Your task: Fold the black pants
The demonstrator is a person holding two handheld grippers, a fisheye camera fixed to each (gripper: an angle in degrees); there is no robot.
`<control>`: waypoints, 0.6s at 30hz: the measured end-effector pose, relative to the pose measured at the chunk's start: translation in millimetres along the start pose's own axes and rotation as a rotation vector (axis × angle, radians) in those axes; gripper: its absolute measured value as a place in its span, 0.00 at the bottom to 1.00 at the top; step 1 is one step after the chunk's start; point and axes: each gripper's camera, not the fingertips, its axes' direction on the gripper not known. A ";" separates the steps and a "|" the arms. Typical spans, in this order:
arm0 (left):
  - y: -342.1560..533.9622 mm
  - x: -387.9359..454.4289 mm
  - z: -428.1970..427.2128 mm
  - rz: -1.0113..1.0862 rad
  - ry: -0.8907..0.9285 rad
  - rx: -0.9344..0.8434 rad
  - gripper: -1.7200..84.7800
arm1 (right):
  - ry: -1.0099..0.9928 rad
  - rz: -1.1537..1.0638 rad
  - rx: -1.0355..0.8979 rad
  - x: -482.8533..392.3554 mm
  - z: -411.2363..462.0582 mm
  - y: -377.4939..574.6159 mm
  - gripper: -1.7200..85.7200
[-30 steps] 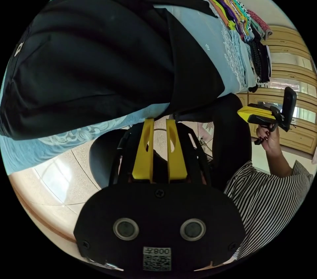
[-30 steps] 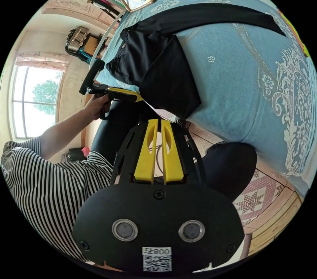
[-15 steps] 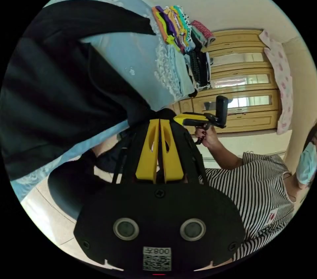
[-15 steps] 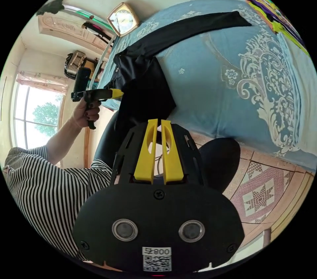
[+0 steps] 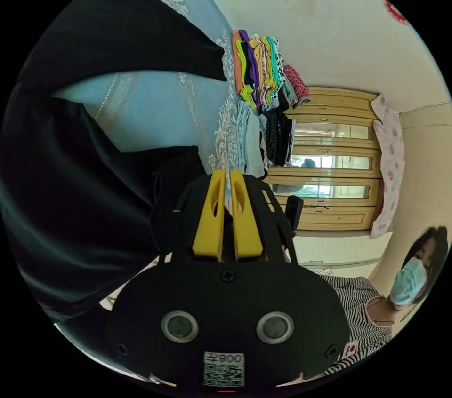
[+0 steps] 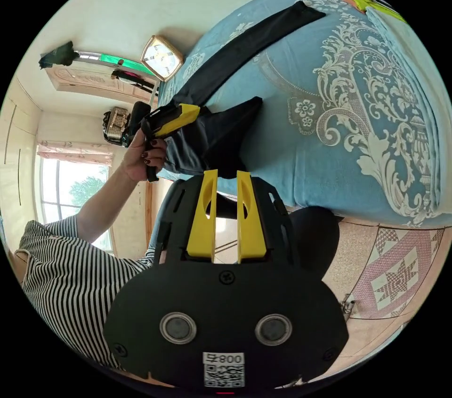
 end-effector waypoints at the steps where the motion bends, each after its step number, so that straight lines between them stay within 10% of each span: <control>1: 2.2 0.0 -0.6 0.008 -0.029 -0.003 0.05 | -0.019 -0.014 -0.006 -7.2 2.3 -4.3 0.10; 18: -22.0 -21.3 56.3 -0.076 -0.316 -0.076 0.05 | 0.572 -0.659 -0.349 -150.6 121.6 -14.1 0.10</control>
